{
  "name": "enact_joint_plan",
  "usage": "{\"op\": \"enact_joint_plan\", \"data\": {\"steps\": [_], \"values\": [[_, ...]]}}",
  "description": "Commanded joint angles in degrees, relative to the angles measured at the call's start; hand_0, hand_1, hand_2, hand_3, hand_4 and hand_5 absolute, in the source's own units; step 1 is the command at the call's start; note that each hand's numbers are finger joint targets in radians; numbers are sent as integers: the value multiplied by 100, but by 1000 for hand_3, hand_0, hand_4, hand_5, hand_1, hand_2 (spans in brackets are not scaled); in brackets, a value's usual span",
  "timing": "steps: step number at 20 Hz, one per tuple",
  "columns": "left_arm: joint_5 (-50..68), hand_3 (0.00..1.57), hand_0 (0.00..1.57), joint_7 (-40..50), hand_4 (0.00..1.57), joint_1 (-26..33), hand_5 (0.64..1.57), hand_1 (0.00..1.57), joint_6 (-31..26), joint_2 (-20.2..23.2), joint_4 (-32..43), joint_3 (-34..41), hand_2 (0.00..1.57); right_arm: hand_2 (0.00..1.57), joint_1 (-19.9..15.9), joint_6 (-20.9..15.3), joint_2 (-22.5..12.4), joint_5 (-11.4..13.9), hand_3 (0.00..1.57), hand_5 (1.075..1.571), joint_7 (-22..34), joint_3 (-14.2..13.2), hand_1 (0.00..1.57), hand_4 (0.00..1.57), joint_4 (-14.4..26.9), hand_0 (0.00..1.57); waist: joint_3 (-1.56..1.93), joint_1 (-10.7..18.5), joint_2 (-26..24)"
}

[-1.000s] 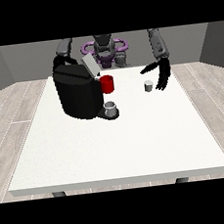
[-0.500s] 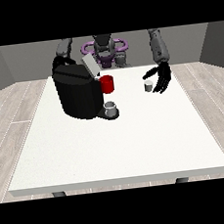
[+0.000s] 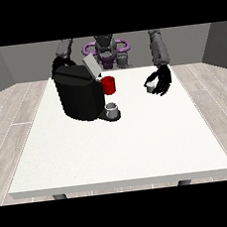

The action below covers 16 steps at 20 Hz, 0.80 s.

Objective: Insert the coffee pod into the coffee machine and close the lid

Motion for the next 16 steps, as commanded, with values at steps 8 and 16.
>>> {"op": "enact_joint_plan", "data": {"steps": [8, 16], "values": [[-730, 890, 1028, 224, 287, -366, 1571, 1028, 384, 33, 417, -255, 1112, 0, -52, 83, 72, -184, 0, 1571, -381, -126, 0, 515, 299, 0, -5, -92, 103], [-508, 1410, 1477, -478, 632, -628, 1571, 1477, -400, 75, 44, -229, 1470, 0, -141, 257, -251, -504, 0, 1571, -423, -620, 0, 430, 781, 0, -3, 151, -258]]}}
